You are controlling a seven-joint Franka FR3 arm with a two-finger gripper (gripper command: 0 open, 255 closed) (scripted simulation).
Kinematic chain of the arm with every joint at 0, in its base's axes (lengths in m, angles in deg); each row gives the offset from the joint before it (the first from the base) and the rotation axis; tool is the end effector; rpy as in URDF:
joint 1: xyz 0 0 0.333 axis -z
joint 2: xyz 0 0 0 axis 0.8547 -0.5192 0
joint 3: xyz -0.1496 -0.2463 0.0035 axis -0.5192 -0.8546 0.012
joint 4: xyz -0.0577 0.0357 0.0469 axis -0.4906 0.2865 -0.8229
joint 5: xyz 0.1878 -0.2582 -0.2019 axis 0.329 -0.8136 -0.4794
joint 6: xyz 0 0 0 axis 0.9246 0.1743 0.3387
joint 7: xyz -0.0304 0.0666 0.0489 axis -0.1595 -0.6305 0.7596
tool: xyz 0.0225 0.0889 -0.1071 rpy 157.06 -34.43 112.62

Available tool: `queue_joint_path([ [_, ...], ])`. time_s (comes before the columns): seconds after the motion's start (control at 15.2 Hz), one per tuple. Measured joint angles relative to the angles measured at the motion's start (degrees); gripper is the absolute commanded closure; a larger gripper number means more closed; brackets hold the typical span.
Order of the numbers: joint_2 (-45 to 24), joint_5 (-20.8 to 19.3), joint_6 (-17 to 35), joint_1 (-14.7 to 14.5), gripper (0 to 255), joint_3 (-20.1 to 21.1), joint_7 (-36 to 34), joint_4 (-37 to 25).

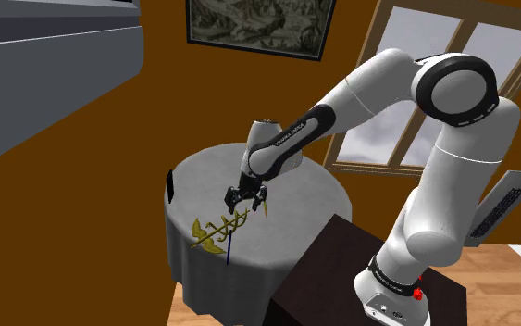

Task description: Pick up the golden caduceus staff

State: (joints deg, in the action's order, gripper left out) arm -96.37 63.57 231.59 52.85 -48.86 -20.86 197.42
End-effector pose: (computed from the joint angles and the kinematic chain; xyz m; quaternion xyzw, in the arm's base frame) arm 0.4730 0.1059 0.2123 -0.9741 0.2085 0.0150 0.0862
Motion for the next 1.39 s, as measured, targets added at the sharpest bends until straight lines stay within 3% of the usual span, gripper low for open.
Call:
queue_joint_path([
  [0.33,-12.04,2.44,4.85,-0.41,0,0.72,-1.17,-7.89],
  [0.92,-19.42,4.05,10.05,-0.34,0,1.71,-0.20,-10.24],
  [0.99,-19.74,4.09,10.29,-0.36,255,1.75,-0.17,-10.33],
  [1.39,-20.13,4.16,10.63,-0.40,255,1.84,-0.10,-10.46],
])
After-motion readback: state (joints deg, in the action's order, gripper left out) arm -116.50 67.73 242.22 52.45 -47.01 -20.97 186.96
